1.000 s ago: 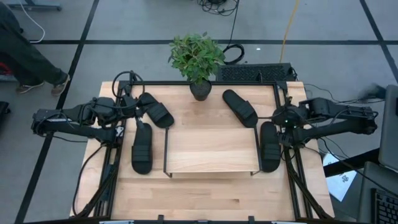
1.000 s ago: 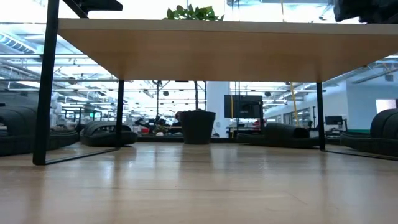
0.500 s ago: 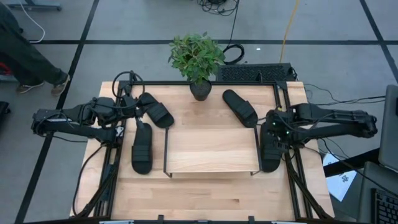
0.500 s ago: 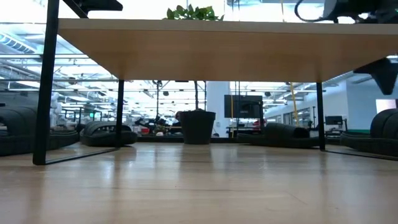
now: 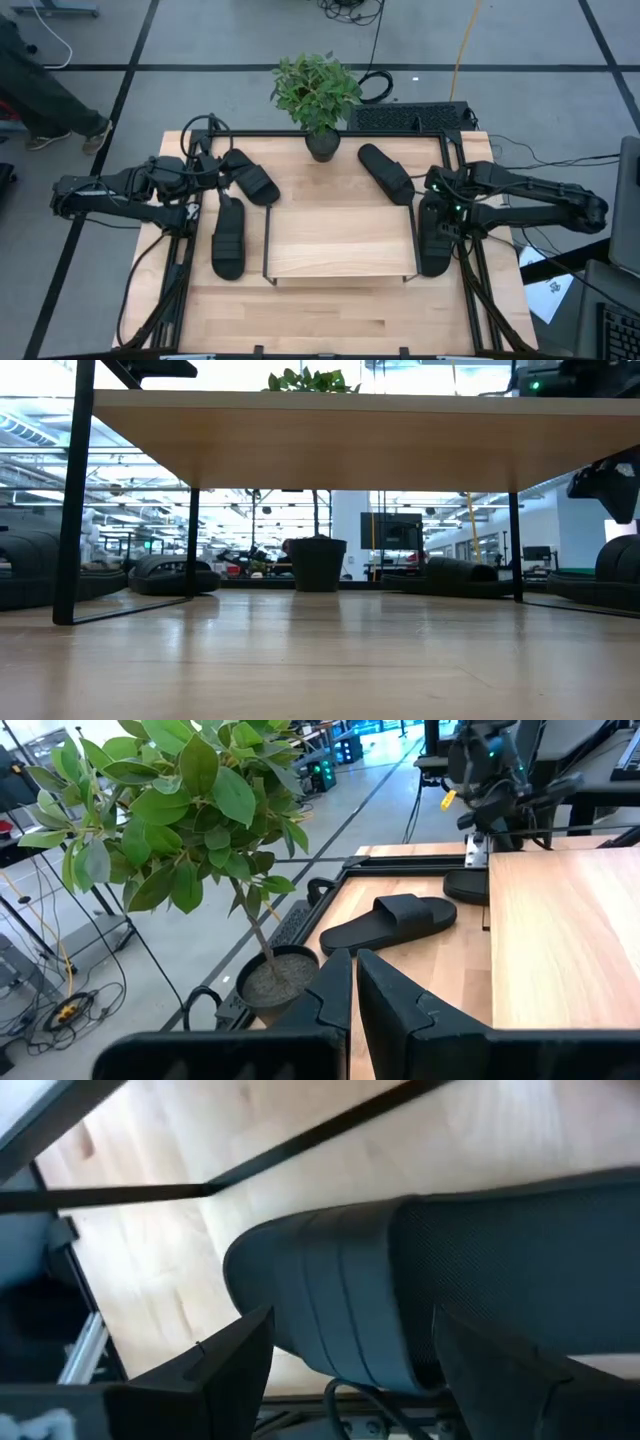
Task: Pick and place slides into the shelf
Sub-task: Put the black slipper on the shelf
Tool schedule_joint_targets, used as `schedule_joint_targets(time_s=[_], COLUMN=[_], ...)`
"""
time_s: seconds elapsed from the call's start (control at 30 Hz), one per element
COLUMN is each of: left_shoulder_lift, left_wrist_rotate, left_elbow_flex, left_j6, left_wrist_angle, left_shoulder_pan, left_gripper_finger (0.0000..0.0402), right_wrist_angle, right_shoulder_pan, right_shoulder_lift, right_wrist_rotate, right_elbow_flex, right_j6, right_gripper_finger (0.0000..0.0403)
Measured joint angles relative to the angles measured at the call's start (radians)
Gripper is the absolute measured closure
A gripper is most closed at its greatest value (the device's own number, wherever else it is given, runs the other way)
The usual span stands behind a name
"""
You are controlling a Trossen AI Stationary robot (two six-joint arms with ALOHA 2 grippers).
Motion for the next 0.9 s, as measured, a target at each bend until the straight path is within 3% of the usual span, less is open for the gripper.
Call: schedule_joint_targets(time_s=[0.3,0.47,0.67,0.9], left_shoulder_lift=[0.0,0.0,0.0,0.0], left_wrist_rotate=[0.0,0.0,0.0,0.0], left_elbow_flex=[0.0,0.0,0.0,0.0], left_j6=[0.001,0.007,0.006,-0.007], left_wrist_angle=[-0.026,-0.036,-0.038,-0.056], left_shoulder_pan=[0.0,0.0,0.0,0.0], left_gripper_finger=[0.038,0.038,0.038,0.038], right_wrist_angle=[-0.026,-0.009,0.016,0.01], right_shoulder_pan=[-0.024,-0.024,-0.024,-0.019], right_shoulder_lift=[0.136,0.175,0.133,-0.008], right_wrist_rotate=[-0.001,-0.053,-0.026,0.054], right_elbow_flex=[0.0,0.0,0.001,0.001], right_j6=[0.004,-0.005,0.052,0.108], right_gripper_finger=[0.0142,0.0142,0.0142,0.0142])
